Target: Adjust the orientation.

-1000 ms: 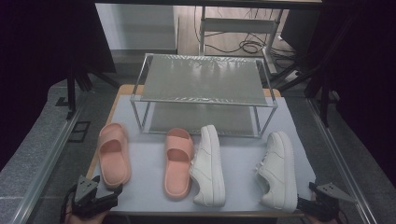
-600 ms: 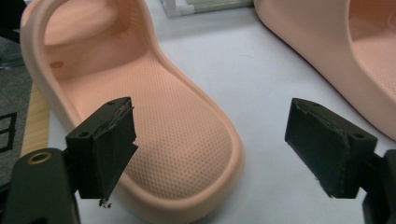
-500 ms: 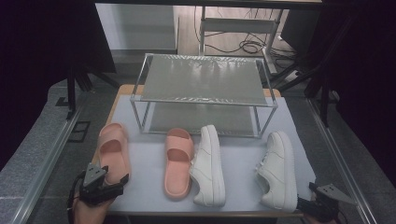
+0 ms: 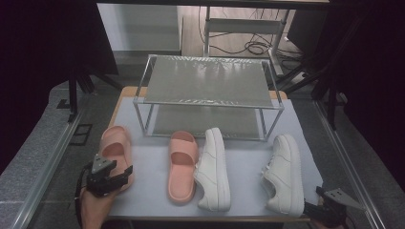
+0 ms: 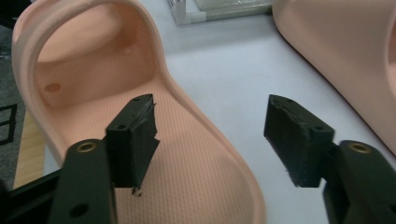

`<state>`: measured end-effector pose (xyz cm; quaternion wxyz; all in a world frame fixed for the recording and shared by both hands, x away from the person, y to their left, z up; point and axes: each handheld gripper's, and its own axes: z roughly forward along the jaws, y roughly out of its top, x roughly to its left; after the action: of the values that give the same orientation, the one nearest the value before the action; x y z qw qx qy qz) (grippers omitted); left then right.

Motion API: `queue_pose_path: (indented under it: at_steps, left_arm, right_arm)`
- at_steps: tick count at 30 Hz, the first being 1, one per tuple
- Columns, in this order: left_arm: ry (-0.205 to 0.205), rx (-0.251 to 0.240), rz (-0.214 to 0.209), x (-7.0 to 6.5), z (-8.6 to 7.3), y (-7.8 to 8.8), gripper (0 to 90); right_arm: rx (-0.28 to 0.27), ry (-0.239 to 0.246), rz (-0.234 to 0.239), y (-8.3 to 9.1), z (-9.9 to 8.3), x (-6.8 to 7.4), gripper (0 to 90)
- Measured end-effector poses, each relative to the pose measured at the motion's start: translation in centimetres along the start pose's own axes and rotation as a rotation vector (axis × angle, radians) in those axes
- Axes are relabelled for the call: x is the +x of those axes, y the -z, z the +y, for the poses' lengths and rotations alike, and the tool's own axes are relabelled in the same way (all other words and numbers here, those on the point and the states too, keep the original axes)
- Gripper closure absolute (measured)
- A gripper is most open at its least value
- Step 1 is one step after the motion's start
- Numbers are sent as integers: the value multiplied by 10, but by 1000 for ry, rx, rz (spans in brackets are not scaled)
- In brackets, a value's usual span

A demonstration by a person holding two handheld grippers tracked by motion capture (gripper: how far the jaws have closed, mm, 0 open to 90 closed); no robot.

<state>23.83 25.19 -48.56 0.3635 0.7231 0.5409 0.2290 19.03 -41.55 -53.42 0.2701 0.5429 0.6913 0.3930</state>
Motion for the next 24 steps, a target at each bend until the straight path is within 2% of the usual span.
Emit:
queue_pose_path:
  at_steps: [14,24]
  left_arm:
    - [25,20,38,14,22,-24,502]
    - [77,49,70,19,35,-43,615]
  right_arm:
    - [-3,-1,0,0,0,0,137]
    - [-4,0,-1,0,-1,0,137]
